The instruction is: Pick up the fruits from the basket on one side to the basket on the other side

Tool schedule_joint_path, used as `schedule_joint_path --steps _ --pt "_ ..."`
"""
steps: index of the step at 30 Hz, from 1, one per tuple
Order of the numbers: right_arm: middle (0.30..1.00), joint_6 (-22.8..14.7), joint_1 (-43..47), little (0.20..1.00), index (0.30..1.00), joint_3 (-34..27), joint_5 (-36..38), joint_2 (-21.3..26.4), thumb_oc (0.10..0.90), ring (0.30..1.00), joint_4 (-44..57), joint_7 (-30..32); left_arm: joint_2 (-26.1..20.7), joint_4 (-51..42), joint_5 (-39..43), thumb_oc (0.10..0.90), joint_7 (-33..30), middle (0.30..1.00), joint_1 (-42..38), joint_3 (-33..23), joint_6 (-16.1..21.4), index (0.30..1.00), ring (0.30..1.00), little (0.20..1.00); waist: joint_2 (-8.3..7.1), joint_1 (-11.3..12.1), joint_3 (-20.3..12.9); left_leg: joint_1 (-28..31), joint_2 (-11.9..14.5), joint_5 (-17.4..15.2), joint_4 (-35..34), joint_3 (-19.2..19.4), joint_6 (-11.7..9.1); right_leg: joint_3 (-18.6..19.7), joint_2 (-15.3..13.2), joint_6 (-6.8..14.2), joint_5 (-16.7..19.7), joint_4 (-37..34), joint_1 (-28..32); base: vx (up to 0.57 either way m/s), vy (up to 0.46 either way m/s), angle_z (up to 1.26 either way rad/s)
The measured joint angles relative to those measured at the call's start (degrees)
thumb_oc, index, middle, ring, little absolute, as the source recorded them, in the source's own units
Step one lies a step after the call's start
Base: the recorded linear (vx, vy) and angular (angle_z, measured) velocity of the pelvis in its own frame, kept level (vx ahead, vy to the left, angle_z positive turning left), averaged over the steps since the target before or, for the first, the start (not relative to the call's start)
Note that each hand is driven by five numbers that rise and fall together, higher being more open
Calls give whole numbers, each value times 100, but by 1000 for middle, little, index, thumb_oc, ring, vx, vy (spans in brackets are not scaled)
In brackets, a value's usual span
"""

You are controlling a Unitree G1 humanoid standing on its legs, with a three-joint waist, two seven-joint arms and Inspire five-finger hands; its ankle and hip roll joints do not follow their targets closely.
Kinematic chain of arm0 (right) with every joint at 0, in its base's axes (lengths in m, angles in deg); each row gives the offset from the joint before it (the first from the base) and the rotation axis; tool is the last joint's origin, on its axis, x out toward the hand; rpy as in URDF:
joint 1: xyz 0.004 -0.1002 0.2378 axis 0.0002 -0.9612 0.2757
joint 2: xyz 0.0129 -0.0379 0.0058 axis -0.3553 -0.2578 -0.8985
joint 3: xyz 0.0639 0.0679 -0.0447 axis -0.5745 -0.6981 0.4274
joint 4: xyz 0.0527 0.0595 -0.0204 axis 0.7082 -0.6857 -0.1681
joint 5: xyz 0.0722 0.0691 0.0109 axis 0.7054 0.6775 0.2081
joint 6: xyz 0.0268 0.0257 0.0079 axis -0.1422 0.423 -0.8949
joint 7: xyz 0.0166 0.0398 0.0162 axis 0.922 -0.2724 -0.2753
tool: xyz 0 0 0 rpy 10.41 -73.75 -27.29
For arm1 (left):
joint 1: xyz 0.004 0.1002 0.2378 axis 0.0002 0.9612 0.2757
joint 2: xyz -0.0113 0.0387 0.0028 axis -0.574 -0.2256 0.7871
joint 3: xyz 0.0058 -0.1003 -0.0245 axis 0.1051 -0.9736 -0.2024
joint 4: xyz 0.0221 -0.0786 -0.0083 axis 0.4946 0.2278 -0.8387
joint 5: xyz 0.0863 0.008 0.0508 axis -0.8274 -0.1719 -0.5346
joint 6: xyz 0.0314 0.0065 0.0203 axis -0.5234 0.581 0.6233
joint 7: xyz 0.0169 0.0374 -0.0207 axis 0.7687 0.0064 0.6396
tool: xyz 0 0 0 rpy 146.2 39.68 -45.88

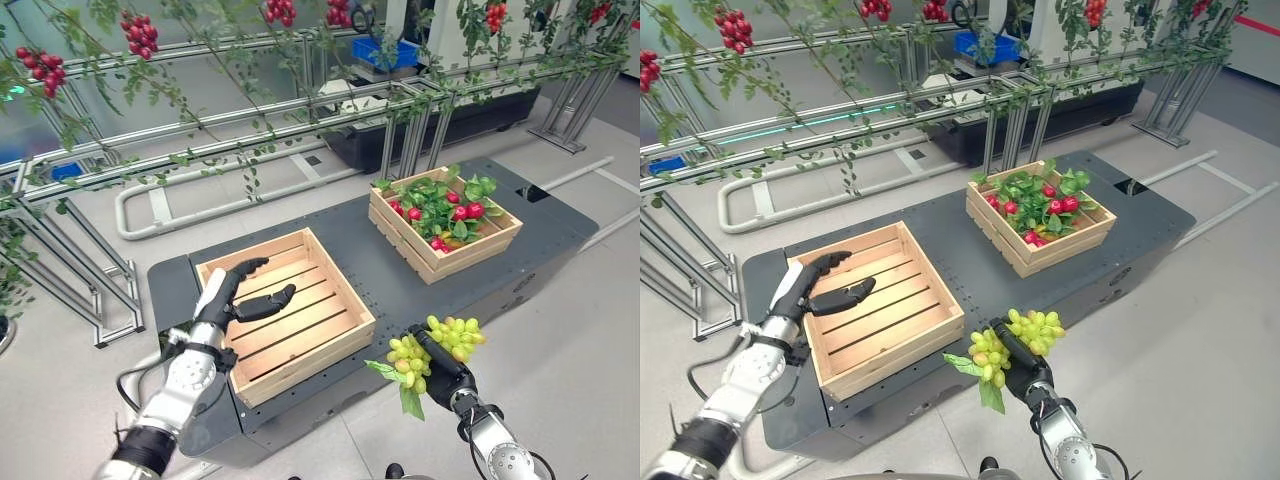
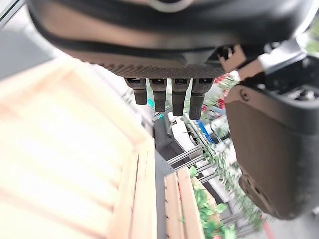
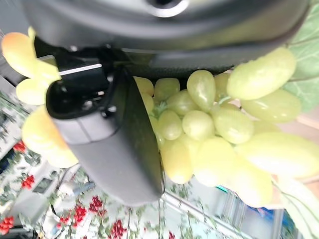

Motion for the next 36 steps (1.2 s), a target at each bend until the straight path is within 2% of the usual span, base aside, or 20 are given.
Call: schedule_joint_path --steps 5,10,12,13,14,15,16,17,18,19,21,23,24,25,26,27,29,31,34,36 --pt "300 -24 -202 300 300 -53 -10 -39 400 300 -44 188 174 -4 71 800 -9 900 260 5 -57 900 900 900 -6 -60 12 57 61 -20 0 0 -24 22 62 -44 -30 1 73 38 -123 -3" --pt "300 -323 -221 300 300 -252 -202 -18 400 300 -295 313 178 -3 346 800 -240 900 300 -183 -11 900 900 900 11 -69 25 59 164 -26 48 15 -53 65 189 -114 -66 6 76 -29 -208 -1" --pt "300 -345 -176 300 300 -272 -199 -100 400 300 -319 424 166 -6 372 800 -310 900 383 -351 153 900 900 900 -93 -7 179 -102 278 -231 705 -37 -223 236 306 -233 -188 176 19 -107 -38 -28" --pt "300 -352 -77 300 300 -283 -198 -236 400 300 -445 440 144 -5 398 800 -367 900 392 -478 205 900 900 900 -328 173 371 -497 317 -339 1702 -379 -254 486 242 -339 -258 385 -51 -55 202 -71" --pt "300 -357 -71 300 300 -280 -198 -251 400 300 -465 441 167 -5 409 800 -470 900 454 -476 211 900 900 900 -418 309 424 -785 216 -478 2188 -842 -166 691 222 -384 -182 401 -67 -61 274 -112" --pt "300 -358 46 300 300 -272 -199 -162 400 300 -508 440 230 -10 387 800 -633 900 602 -422 274 900 900 900 -380 397 432 -804 -197 -712 2033 -1641 -87 1006 227 -377 -160 459 -202 -68 224 -116" --pt "300 -356 135 300 300 -259 -199 -98 400 300 -535 440 245 -12 379 800 -694 900 659 -376 311 900 900 900 -341 461 446 -719 -467 -729 1725 -2111 -53 1239 237 -338 -134 481 -267 -116 205 -142" --pt "300 -354 334 300 300 -258 -197 31 400 300 -597 440 261 -13 352 800 -787 900 680 -323 320 900 900 900 -269 553 476 -690 -864 -758 1229 -2649 149 1642 263 -321 -2 409 -389 -112 220 -151" --pt "300 -354 573 300 300 -260 -198 174 400 300 -641 440 279 -88 329 800 -905 900 640 -328 326 900 900 900 -144 539 538 -653 -1124 -770 760 -2808 302 1852 335 -259 62 458 -562 -88 239 -148" --pt "300 -355 708 300 300 -272 -198 253 400 300 -693 440 275 -90 330 800 -968 900 519 -328 380 900 900 900 -49 527 628 -660 -1099 -543 764 -2691 505 1885 424 -248 70 523 -632 -34 175 -111" --pt "300 -353 670 300 300 -282 -191 256 400 300 -730 443 277 -117 336 800 -1139 900 360 -348 431 900 900 900 -30 558 654 -634 -990 -214 734 -2408 537 1766 453 -234 73 524 -604 15 120 -83" --pt "300 -351 514 300 300 -282 -187 149 400 300 -717 444 270 -188 333 800 -1307 900 249 -425 552 900 900 900 -29 472 659 -517 -884 -177 497 -2288 587 1524 426 -393 -34 826 -638 47 102 -48" --pt "300 -335 433 300 300 -284 -188 83 400 300 -717 444 257 -207 330 800 -1404 900 197 -448 669 900 900 900 -35 446 649 -412 -822 -120 350 -2221 591 1393 421 -412 -200 932 -608 42 88 -36" --pt "300 -321 403 300 300 -284 -196 -5 400 300 -717 448 192 -234 329 800 -1485 900 168 -474 774 900 900 900 -132 425 608 -362 -834 -41 241 -2194 555 1393 370 -326 -255 792 -550 44 109 -37" --pt "300 -321 381 300 300 -294 -197 -59 400 300 -717 448 173 -233 328 800 -1499 900 163 -499 782 900 900 900 -136 396 605 -328 -837 -11 172 -2194 567 1389 344 -162 -173 629 -484 19 94 -29" --pt "300 -321 309 300 300 -310 -199 -128 400 300 -715 451 172 -235 328 800 -1543 900 161 -510 782 900 900 900 -79 318 600 -234 -814 35 38 -2190 562 1381 349 -129 -60 357 -333 -4 87 -9" --pt "300 -303 199 300 300 -309 -204 -139 400 300 -714 460 176 -237 334 800 -1542 900 159 -510 785 900 900 900 -8 233 587 -165 -812 18 38 -2117 545 1403 337 -146 75 20 -119 -31 139 -10" --pt "300 -239 193 300 300 -309 -255 -142 400 300 -707 472 189 -233 346 800 -1543 900 143 -528 790 900 900 900 17 223 576 -131 -787 -28 38 -2022 534 1456 363 -153 72 23 -121 -51 157 -21" --pt "300 -147 226 300 300 -307 -437 -142 400 300 -690 516 316 -234 392 800 -1529 900 70 -522 802 900 900 900 13 213 574 -103 -789 -61 40 -1874 548 1508 370 -153 74 25 -134 -73 198 -20" --pt "300 -63 244 300 300 -302 -454 -195 400 300 -680 549 382 -225 467 800 -1533 900 73 -461 801 900 900 900 2 211 560 -67 -804 -93 41 -1697 566 1721 379 -124 96 55 -187 -118 243 -40"
